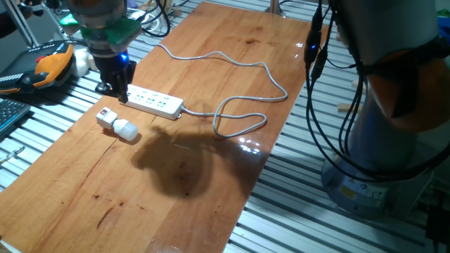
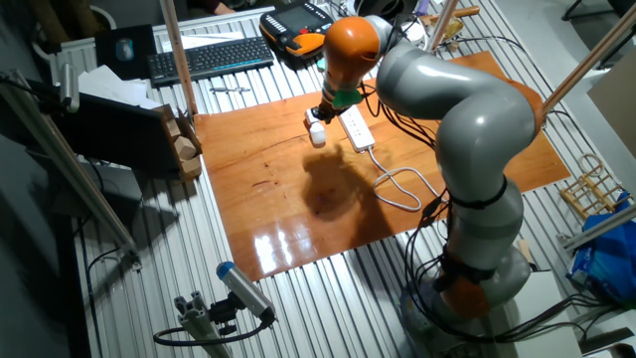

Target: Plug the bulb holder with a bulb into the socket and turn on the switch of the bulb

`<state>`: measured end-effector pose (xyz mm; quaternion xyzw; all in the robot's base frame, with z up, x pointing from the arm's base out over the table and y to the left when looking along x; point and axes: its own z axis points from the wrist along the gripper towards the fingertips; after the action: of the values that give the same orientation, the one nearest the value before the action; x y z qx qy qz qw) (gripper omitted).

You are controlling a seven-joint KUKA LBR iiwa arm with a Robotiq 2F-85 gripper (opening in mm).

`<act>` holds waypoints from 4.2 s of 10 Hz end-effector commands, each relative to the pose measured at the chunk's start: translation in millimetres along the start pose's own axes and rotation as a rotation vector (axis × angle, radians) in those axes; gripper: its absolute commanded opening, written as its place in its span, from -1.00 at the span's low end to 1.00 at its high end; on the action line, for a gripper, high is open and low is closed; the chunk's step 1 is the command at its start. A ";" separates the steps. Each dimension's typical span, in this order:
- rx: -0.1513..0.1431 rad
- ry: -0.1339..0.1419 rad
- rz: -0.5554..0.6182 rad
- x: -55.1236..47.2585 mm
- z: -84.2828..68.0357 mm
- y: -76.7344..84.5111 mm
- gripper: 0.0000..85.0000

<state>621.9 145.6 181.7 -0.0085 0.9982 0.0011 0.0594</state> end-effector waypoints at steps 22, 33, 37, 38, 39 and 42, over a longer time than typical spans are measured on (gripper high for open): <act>-0.015 0.000 -0.026 -35.9 18.7 1.6 -1.00; -0.028 -0.006 0.021 -65.8 21.6 5.9 -1.00; -0.020 -0.089 0.032 -67.3 22.4 8.2 0.20; -0.023 -0.092 0.033 -67.4 23.5 7.9 0.20; -0.024 -0.093 0.024 -67.8 25.1 8.1 0.20; -0.016 -0.103 0.013 -70.6 37.2 6.9 0.20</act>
<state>696.6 153.6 152.9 -0.0025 0.9938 0.0105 0.1104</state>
